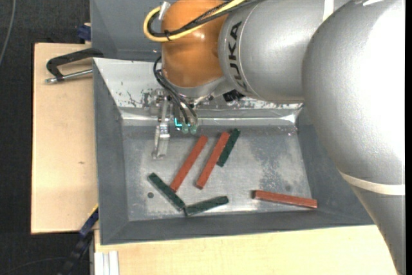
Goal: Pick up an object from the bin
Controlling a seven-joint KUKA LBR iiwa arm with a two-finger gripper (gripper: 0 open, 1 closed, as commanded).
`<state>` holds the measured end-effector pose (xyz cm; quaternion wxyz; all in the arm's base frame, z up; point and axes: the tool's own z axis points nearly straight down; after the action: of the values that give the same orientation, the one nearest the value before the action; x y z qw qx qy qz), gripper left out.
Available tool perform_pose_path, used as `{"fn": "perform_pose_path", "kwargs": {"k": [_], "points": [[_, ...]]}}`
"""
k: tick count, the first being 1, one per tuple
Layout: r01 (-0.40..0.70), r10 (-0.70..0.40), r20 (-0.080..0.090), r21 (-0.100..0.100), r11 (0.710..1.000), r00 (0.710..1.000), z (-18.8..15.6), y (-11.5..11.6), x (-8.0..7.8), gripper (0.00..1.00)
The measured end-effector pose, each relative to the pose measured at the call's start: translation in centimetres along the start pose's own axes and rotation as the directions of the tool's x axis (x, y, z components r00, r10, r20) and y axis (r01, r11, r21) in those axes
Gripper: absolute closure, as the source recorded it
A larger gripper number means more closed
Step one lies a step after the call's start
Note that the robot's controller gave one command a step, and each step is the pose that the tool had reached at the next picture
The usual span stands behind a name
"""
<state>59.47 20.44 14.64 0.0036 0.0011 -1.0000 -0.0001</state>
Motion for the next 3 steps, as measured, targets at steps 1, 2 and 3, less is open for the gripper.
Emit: {"fn": "perform_pose_path", "kwargs": {"k": [1,2,3], "points": [[-0.002,0.002,0.008,-0.001,1.0,1.0,-0.5,-0.1,-0.2,0.0],[0.455,-0.455,0.004,0.003,0.89,0.89,1.3,-6.6,2.5,0.0],[0.558,-0.558,0.006,0.005,0.83,0.83,0.2,-9.9,4.4,0.0]]}}
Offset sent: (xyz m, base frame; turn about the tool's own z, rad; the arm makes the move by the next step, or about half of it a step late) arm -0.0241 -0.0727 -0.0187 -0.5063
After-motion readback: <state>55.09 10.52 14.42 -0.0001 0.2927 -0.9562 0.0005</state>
